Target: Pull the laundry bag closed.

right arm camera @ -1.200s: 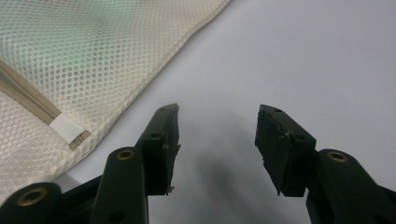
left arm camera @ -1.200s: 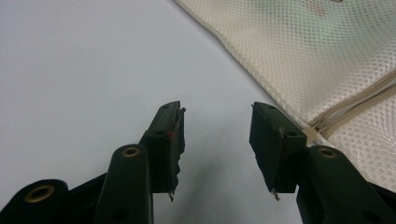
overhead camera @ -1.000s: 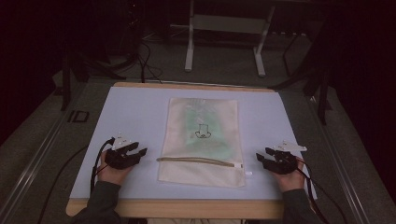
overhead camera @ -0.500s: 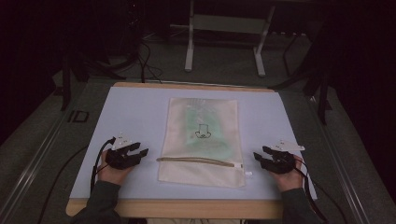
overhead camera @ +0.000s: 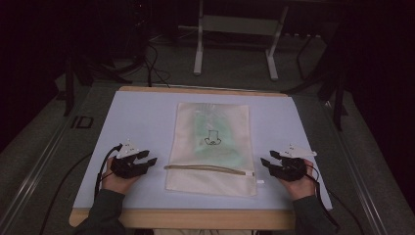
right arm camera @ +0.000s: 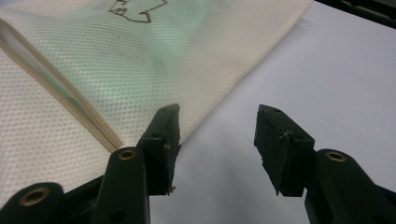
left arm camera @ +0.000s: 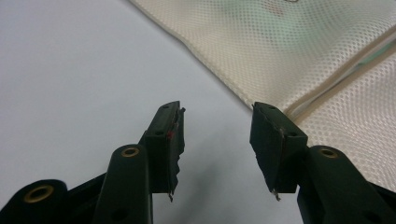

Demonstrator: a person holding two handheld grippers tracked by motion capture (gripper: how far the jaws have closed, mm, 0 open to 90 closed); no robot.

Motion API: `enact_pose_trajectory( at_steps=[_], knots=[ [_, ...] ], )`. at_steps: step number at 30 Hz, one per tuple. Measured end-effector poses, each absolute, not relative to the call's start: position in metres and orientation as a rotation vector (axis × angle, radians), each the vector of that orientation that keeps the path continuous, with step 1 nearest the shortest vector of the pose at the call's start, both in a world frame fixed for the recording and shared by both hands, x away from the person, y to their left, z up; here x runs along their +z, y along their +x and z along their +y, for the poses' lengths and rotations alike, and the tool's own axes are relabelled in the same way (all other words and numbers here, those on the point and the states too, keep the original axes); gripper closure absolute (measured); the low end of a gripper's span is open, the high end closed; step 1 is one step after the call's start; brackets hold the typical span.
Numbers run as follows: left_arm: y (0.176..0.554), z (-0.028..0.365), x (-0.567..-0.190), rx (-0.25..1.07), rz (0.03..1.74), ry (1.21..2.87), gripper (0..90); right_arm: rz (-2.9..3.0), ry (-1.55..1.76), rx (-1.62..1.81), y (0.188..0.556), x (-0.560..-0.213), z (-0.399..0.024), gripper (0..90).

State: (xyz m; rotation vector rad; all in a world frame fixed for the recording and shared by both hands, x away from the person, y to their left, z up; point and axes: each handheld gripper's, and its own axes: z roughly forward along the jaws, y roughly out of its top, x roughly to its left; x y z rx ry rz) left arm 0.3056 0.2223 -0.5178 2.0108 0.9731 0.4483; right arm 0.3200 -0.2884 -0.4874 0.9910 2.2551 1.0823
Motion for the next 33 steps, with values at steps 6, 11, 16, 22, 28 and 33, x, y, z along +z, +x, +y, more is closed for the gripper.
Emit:
enact_pose_trajectory(
  at_steps=[6, 11, 16, 22, 28, 33],
  knots=[
    [0.306, 0.221, -0.517, 0.443, 0.957, 2.019, 52.5, 2.278, 0.919, 1.086, 0.319, -0.482, -0.274, 50.1],
    [0.306, 0.221, -0.517, 0.443, 0.954, 2.015, 52.6, 2.3, 0.872, 1.09, 0.319, -0.478, -0.262, 50.1],
    [0.306, 0.221, -0.516, 0.435, 0.937, 2.025, 52.6, 2.327, 0.835, 1.098, 0.322, -0.476, -0.251, 50.2],
    [0.307, 0.218, -0.516, 0.419, 0.918, 2.036, 52.6, 2.361, 0.785, 1.093, 0.325, -0.475, -0.236, 50.6],
    [0.306, 0.215, -0.516, 0.39, 0.86, 2.06, 52.5, 2.392, 0.731, 1.088, 0.326, -0.472, -0.221, 51.4],
    [0.305, 0.214, -0.515, 0.367, 0.826, 2.065, 52.5, 2.416, 0.68, 1.068, 0.327, -0.472, -0.21, 51.4]
  ],
)
